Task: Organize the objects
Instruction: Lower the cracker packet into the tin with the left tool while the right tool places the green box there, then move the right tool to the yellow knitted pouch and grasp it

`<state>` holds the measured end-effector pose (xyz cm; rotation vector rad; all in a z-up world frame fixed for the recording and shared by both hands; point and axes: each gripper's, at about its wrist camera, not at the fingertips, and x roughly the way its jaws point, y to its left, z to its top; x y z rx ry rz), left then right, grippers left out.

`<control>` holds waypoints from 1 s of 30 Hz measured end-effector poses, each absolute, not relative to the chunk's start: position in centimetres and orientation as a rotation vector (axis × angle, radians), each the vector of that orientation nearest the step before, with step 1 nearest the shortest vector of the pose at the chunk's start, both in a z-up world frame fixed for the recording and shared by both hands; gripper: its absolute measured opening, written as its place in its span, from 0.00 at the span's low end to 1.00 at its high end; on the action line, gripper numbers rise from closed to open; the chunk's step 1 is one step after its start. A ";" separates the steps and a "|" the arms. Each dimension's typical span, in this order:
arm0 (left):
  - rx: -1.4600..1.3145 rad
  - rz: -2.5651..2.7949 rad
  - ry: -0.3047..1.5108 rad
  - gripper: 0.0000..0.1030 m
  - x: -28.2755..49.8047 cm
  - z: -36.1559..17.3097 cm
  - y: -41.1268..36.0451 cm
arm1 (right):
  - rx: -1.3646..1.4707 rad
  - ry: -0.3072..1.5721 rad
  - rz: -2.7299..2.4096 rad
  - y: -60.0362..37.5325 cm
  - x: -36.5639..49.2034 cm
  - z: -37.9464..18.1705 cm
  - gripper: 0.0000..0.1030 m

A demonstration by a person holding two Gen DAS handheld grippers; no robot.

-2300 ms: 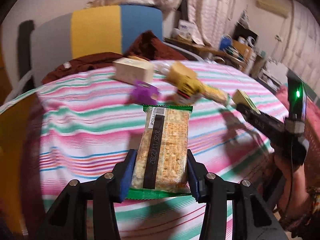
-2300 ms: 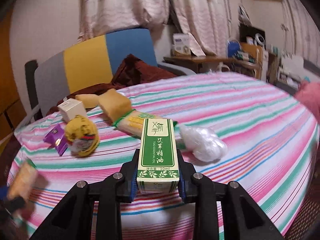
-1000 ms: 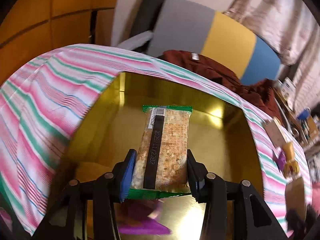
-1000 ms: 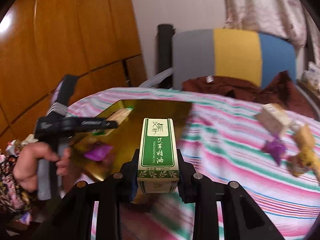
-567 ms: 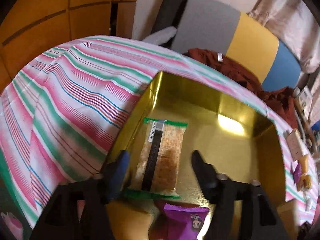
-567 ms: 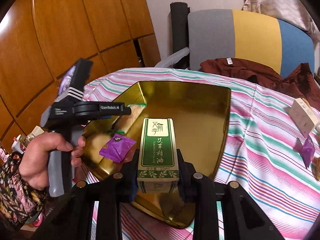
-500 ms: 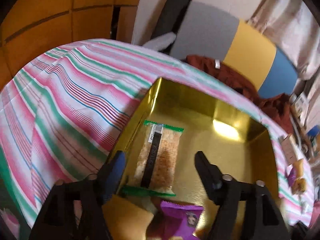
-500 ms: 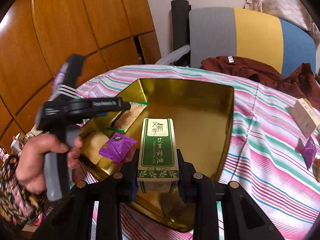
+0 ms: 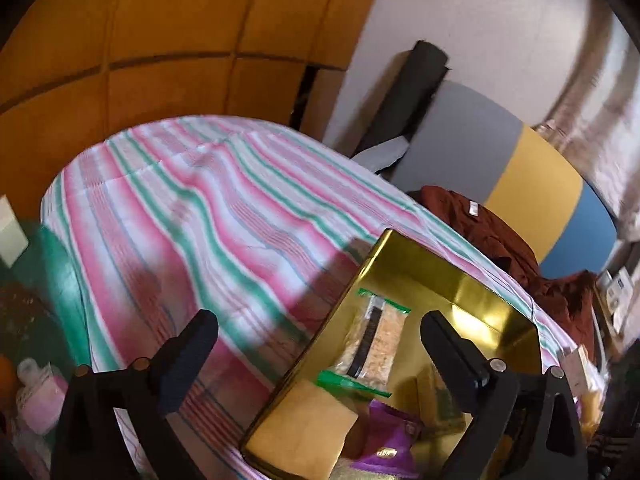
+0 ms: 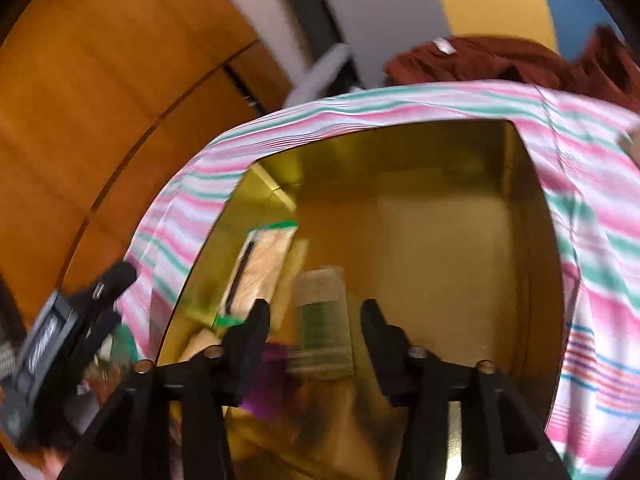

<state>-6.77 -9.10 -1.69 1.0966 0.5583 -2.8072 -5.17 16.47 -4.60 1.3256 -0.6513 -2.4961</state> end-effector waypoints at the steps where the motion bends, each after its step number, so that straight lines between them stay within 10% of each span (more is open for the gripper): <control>1: 1.112 -2.795 0.585 0.99 -6.8 -1.9 -9.3 | 1.310 -0.665 -2.489 16.8 -4.9 -4.6 0.47; 16: 1.183 -2.929 0.475 1.00 -4.9 -1.4 -3.7 | 1.134 -0.267 -2.678 17.5 -0.2 -1.5 0.47; 30: 1.323 -3.186 0.327 1.00 -1.5 -1.6 3.9 | 1.134 -0.341 -2.886 26.9 4.5 -1.8 0.47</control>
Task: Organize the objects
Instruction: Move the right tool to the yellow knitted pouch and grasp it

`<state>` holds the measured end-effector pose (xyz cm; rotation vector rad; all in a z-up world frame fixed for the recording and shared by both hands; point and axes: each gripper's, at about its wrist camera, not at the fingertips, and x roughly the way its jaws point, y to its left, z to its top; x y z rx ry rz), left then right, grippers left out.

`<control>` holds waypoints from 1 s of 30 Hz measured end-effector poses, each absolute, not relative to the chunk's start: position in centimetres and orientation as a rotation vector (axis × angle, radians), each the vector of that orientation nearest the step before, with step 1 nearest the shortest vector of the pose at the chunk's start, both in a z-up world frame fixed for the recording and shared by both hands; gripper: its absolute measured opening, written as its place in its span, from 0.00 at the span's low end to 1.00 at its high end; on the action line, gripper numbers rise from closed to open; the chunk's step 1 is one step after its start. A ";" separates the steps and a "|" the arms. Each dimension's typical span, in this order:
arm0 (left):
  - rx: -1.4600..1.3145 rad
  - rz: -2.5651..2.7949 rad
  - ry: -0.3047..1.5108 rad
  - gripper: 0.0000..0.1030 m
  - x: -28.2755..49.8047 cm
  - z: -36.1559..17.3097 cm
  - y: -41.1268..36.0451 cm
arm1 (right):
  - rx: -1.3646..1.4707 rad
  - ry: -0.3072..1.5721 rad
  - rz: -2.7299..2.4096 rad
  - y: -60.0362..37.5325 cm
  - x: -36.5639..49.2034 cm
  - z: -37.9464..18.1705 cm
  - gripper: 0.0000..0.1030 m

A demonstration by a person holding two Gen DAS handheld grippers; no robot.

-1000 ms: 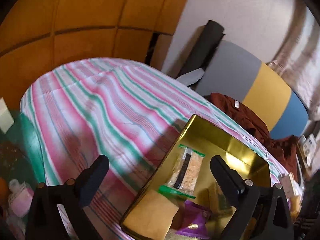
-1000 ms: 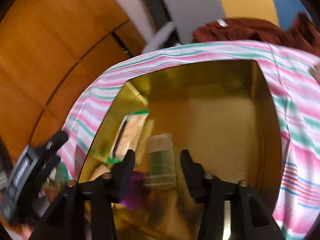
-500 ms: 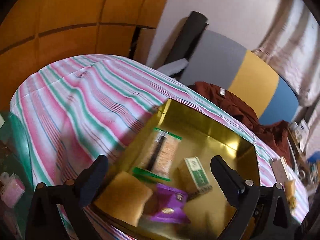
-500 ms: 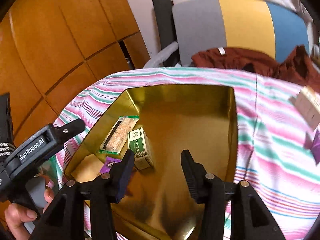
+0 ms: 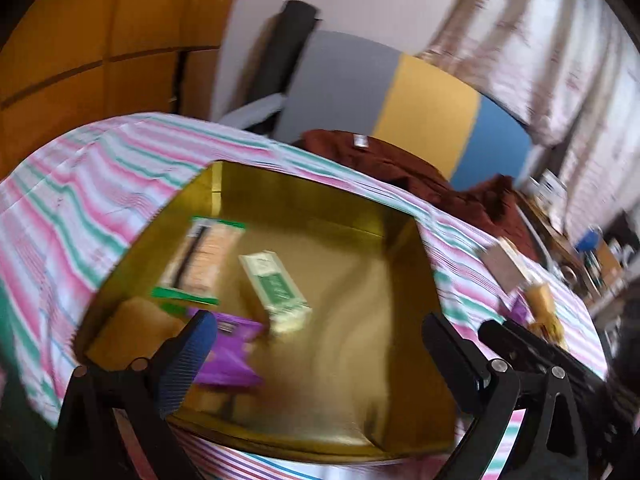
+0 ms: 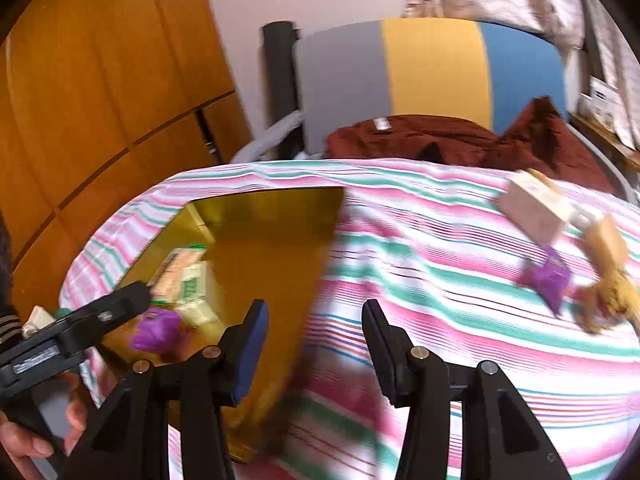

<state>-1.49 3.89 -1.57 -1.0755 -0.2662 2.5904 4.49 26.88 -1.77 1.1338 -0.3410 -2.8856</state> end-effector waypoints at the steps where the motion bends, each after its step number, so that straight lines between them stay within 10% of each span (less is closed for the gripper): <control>1: -1.065 2.561 -0.244 1.00 -1.0 -1.6 4.7 | 1.144 -0.352 -2.898 27.6 4.8 -2.0 0.47; 21: -1.034 2.195 0.078 1.00 6.7 -2.8 16.9 | 1.205 -0.805 -3.251 48.5 11.1 -5.3 0.60; 30: -1.074 2.170 0.152 1.00 7.7 -3.3 19.2 | 1.234 -0.712 -3.224 50.5 6.7 -7.1 0.60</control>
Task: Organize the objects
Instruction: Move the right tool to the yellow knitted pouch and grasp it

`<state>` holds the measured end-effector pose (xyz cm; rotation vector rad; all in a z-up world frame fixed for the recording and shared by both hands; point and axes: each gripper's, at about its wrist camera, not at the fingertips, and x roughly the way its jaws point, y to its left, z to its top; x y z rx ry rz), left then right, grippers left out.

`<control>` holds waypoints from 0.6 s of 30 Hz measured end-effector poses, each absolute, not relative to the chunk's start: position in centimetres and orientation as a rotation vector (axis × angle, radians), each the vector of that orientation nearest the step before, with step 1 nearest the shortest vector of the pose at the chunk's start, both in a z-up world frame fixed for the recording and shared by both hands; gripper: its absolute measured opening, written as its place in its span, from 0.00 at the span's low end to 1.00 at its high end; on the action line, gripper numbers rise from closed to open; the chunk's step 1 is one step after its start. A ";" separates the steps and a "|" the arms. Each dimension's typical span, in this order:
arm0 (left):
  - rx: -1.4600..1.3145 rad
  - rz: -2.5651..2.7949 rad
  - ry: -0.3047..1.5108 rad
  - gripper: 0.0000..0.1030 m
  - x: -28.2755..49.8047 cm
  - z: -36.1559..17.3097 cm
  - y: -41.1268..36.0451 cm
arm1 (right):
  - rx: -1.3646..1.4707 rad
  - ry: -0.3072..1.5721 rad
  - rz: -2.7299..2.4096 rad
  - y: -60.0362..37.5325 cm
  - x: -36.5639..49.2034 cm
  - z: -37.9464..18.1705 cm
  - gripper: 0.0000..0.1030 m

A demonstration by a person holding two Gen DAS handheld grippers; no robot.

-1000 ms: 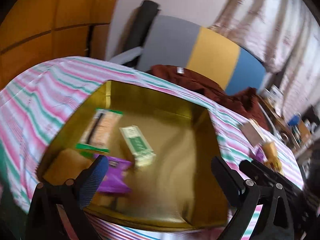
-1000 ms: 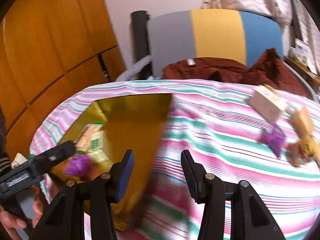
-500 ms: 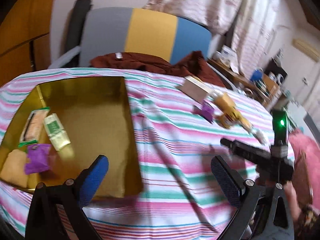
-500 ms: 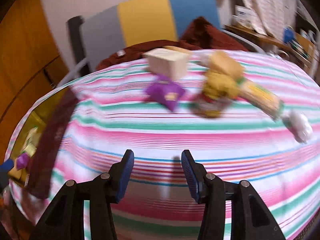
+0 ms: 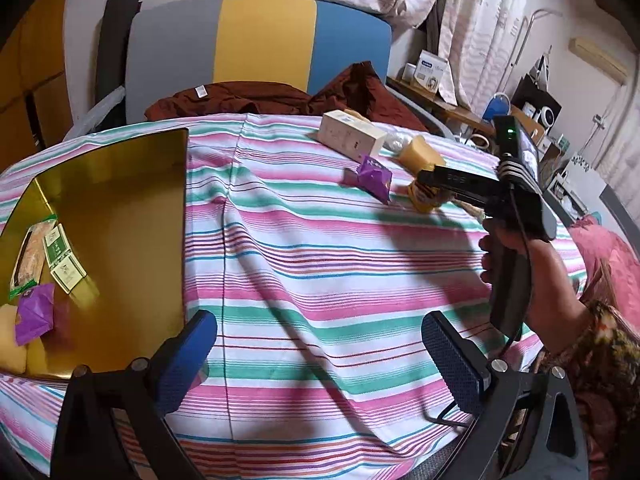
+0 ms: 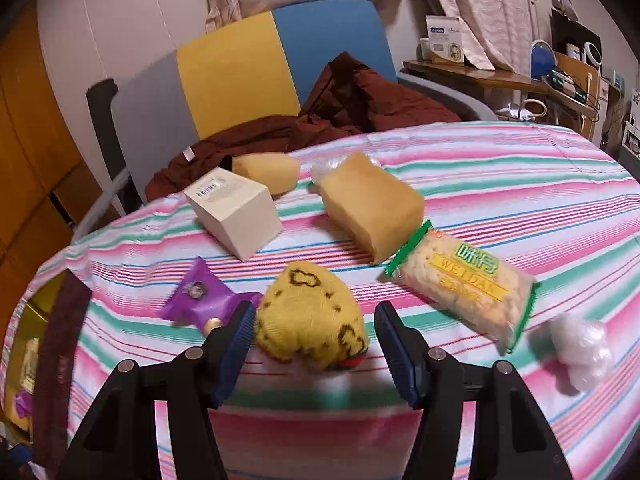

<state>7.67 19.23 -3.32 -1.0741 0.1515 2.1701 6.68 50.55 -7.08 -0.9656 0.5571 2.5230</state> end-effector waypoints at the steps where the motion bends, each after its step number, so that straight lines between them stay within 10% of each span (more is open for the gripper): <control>1: -1.073 2.170 0.162 1.00 7.8 -3.3 19.4 | -0.952 0.565 2.532 50.6 6.8 -7.3 0.59; 7: -1.076 2.168 0.217 1.00 7.2 -3.5 21.2 | -0.899 0.526 2.553 49.8 8.3 -7.3 0.42; 18: -1.163 2.202 0.201 1.00 2.1 -4.4 27.8 | -0.788 0.663 2.514 50.7 11.8 -7.8 0.41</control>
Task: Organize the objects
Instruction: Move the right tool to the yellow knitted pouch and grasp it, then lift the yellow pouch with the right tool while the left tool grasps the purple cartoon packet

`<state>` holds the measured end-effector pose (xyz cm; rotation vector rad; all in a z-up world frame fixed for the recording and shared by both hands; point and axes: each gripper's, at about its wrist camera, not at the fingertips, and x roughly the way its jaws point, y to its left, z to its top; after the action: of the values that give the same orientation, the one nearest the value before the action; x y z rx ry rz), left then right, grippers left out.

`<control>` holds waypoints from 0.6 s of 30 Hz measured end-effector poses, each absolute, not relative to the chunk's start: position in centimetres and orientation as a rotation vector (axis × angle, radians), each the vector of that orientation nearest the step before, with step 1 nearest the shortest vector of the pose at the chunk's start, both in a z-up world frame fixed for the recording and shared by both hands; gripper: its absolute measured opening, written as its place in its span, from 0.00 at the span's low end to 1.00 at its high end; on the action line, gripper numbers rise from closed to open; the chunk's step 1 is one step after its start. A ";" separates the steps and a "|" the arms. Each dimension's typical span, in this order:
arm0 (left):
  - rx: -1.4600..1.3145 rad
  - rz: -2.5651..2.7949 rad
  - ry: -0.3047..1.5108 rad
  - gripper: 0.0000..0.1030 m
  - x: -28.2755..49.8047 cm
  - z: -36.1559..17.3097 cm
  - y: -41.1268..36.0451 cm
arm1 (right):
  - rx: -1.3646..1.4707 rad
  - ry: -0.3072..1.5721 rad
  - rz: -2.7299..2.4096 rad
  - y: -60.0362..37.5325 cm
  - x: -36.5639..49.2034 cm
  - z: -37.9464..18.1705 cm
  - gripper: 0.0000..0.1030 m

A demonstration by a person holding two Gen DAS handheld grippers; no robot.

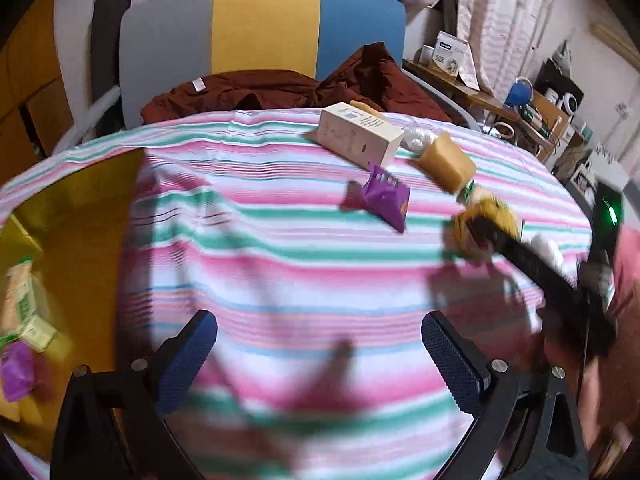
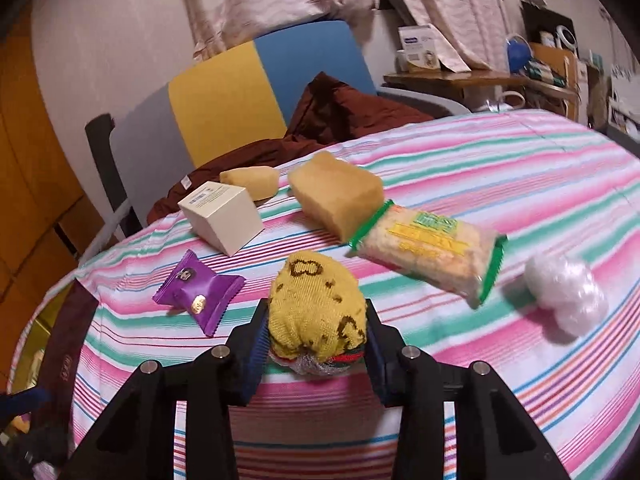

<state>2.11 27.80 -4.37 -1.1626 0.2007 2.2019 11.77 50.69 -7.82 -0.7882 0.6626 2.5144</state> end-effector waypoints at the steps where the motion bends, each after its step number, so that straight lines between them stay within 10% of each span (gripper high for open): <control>1: -1.164 2.207 0.186 1.00 1.6 -4.4 28.6 | -0.780 0.668 2.512 50.8 11.9 -7.9 0.41; 18: -0.812 2.260 0.671 0.95 -1.9 -7.3 42.4 | -0.723 0.696 2.494 51.2 12.6 -8.5 0.41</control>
<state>-1.94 42.41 -7.27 -0.8121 0.6713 2.2600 12.56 51.22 -8.46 -0.7233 0.6961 2.4943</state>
